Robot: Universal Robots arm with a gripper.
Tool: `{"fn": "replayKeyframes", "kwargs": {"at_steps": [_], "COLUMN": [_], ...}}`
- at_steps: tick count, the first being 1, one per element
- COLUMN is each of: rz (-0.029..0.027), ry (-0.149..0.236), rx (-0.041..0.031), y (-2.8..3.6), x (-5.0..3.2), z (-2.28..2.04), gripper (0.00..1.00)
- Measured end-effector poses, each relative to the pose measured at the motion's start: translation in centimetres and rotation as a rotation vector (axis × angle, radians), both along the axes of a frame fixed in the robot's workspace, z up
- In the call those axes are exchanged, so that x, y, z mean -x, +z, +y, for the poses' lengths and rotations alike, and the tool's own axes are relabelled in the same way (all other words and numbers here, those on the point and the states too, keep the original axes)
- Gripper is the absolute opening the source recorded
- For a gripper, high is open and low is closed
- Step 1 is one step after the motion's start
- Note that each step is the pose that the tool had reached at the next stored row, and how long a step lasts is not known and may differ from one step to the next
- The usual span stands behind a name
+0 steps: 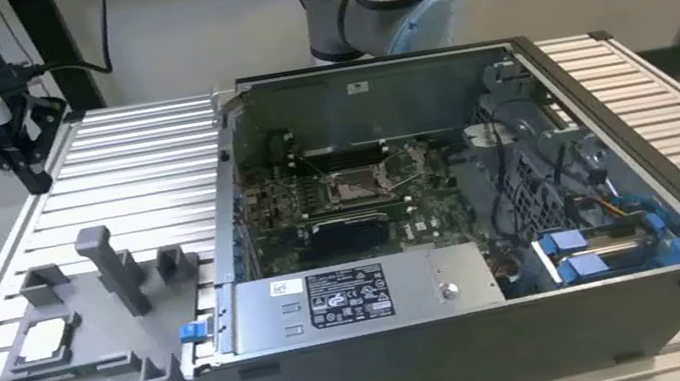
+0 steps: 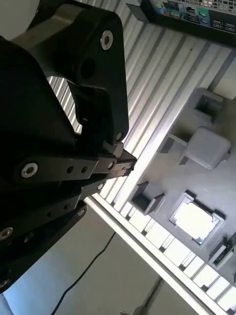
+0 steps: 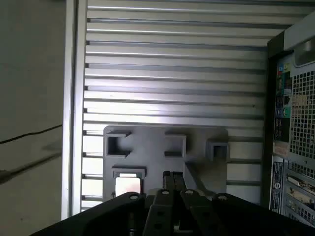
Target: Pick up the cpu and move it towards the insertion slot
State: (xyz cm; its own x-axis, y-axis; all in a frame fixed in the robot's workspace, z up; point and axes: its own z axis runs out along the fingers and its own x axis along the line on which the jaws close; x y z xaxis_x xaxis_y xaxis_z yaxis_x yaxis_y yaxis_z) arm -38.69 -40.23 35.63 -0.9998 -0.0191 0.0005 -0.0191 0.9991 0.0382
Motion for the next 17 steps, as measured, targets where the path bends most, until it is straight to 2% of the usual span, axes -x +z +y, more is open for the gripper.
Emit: {"fn": "replayKeyframes", "kwargs": {"at_steps": [12,17], "rz": [0.0002,0.0000], "ry": [0.000,0.000], "rx": [0.0001,0.0000], "y": [0.01,-0.02], "x": [0.02,0.50], "z": [-0.02,-0.24], "gripper": [0.00,0.00]}}
